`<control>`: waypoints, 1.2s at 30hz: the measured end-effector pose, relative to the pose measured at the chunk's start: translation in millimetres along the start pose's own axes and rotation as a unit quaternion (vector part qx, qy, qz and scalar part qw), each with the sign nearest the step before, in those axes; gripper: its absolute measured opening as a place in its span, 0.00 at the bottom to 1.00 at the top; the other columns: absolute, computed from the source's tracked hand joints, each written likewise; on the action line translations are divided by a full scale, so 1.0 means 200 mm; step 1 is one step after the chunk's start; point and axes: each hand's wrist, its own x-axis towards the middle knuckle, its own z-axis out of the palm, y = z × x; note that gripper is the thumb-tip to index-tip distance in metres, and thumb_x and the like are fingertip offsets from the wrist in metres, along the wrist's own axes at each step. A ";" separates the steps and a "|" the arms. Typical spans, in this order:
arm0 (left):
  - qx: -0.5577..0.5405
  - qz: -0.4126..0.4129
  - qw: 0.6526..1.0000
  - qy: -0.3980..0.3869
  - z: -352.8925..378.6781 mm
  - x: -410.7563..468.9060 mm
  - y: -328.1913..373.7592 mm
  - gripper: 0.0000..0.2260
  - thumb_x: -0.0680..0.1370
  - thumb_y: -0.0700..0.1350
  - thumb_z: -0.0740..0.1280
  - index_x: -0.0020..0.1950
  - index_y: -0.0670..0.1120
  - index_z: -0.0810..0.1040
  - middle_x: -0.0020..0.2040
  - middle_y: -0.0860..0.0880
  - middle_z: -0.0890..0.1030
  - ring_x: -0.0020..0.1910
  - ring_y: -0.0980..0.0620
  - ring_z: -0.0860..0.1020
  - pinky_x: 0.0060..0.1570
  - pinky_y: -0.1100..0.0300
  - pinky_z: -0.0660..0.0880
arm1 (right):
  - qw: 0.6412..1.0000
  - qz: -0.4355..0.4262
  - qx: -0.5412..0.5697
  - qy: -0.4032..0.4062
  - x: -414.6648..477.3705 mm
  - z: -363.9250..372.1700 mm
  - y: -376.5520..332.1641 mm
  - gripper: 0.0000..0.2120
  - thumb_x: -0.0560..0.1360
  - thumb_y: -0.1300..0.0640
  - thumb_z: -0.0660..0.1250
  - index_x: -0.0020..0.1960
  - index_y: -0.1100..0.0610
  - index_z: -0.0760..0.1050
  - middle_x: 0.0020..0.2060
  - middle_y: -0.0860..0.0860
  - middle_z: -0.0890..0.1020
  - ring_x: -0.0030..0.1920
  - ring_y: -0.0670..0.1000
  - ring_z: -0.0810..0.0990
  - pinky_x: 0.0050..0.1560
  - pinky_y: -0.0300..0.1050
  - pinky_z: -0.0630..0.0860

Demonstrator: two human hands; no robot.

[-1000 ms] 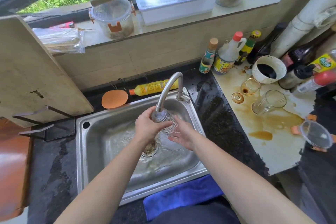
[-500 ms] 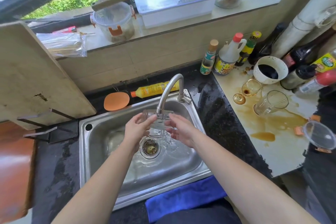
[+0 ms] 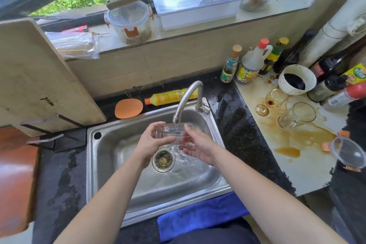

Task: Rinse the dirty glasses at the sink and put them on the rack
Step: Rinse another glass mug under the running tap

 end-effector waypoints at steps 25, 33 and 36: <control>-0.065 -0.025 0.996 -0.054 -0.01 -0.07 0.01 0.28 0.68 0.35 0.78 0.66 0.49 0.76 0.67 0.47 0.75 0.59 0.48 0.79 0.57 0.49 0.79 | 0.978 -0.106 -0.170 -0.058 0.00 -0.10 -0.06 0.41 0.69 0.56 0.82 0.76 0.43 0.68 0.75 0.49 0.64 0.71 0.50 0.67 0.59 0.57 0.82; -0.052 0.005 0.998 0.042 0.12 -0.07 0.06 0.30 0.71 0.54 0.77 0.71 0.60 0.70 0.71 0.49 0.71 0.63 0.48 0.77 0.56 0.45 0.81 | 0.958 -0.192 -0.212 -0.030 -0.01 -0.06 -0.10 0.30 0.68 0.61 0.82 0.65 0.46 0.74 0.68 0.45 0.74 0.67 0.52 0.74 0.55 0.37 0.76; -0.037 0.014 0.998 0.058 0.12 -0.07 0.06 0.36 0.71 0.52 0.78 0.73 0.60 0.62 0.71 0.47 0.68 0.64 0.46 0.76 0.54 0.44 0.82 | 0.960 -0.188 -0.204 -0.025 0.00 -0.07 -0.10 0.30 0.67 0.61 0.83 0.64 0.46 0.75 0.68 0.45 0.75 0.68 0.52 0.74 0.66 0.50 0.75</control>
